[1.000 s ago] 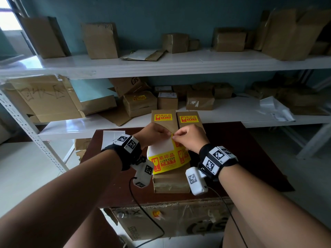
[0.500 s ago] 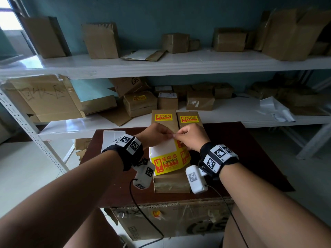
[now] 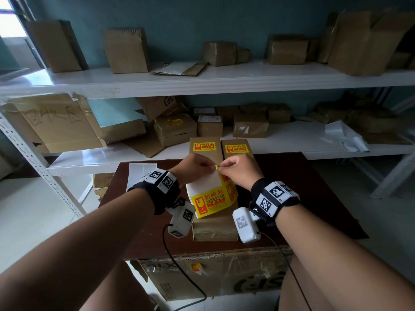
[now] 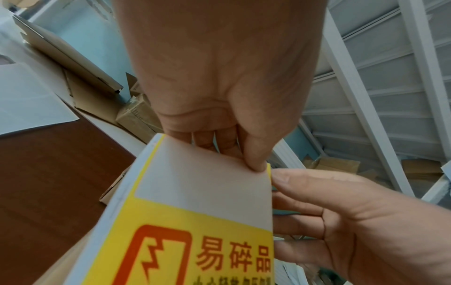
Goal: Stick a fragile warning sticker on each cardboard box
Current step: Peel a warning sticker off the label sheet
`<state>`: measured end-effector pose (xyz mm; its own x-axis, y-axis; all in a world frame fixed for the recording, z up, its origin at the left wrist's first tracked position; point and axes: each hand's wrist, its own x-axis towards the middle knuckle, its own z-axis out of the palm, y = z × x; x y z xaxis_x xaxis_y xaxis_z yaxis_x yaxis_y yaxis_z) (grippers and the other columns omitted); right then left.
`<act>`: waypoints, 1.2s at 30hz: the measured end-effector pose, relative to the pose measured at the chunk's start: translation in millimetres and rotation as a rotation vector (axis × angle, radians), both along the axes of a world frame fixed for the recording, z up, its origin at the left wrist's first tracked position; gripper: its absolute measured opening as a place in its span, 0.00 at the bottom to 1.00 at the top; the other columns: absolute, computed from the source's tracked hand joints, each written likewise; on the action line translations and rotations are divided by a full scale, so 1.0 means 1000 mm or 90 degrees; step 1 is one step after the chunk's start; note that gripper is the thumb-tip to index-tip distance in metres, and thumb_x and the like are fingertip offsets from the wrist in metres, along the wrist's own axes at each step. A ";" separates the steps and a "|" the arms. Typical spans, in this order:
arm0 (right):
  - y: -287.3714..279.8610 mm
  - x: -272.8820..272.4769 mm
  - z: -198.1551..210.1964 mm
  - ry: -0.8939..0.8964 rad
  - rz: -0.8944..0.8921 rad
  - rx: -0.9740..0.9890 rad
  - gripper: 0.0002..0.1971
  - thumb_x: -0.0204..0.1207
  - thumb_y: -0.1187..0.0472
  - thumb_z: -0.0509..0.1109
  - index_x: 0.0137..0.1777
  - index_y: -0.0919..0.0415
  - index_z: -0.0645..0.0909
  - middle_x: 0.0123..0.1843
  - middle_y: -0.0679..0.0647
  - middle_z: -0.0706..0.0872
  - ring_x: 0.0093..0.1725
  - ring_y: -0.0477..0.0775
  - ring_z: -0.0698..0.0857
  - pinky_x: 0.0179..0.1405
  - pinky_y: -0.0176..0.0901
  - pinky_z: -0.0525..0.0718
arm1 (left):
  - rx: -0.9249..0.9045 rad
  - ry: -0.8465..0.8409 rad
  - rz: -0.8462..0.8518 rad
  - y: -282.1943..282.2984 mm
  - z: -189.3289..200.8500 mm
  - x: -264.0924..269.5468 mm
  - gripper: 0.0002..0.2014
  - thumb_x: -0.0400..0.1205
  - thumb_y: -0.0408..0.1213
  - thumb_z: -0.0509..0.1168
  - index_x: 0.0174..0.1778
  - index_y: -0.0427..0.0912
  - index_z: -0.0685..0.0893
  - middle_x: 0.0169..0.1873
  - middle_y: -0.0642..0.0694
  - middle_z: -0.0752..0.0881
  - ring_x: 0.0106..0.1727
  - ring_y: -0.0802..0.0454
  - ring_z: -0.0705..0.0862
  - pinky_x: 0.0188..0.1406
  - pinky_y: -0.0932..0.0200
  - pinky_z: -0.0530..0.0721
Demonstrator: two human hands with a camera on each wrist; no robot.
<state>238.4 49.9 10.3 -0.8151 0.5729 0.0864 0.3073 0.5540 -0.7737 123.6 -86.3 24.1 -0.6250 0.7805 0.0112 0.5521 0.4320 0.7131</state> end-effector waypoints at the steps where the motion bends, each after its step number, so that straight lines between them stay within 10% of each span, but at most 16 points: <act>1: 0.000 0.000 0.000 0.003 -0.001 -0.005 0.06 0.71 0.51 0.80 0.44 0.49 0.92 0.41 0.45 0.92 0.45 0.48 0.90 0.50 0.51 0.91 | 0.000 0.005 0.001 0.000 0.000 0.000 0.09 0.85 0.36 0.67 0.56 0.39 0.90 0.43 0.48 0.86 0.44 0.56 0.81 0.35 0.73 0.76; 25: 0.004 0.000 -0.005 0.037 -0.001 -0.084 0.05 0.70 0.49 0.76 0.39 0.48 0.92 0.39 0.43 0.92 0.44 0.48 0.91 0.47 0.58 0.92 | 0.020 0.019 -0.026 0.000 0.005 0.005 0.09 0.85 0.32 0.66 0.57 0.36 0.90 0.43 0.48 0.86 0.37 0.65 0.79 0.31 0.81 0.74; 36: 0.007 0.000 -0.014 0.044 -0.006 -0.066 0.02 0.67 0.51 0.82 0.36 0.45 0.91 0.36 0.43 0.92 0.42 0.47 0.91 0.48 0.51 0.92 | 0.028 -0.136 0.019 -0.003 0.005 0.005 0.09 0.85 0.37 0.67 0.56 0.40 0.90 0.49 0.46 0.87 0.52 0.51 0.83 0.57 0.52 0.82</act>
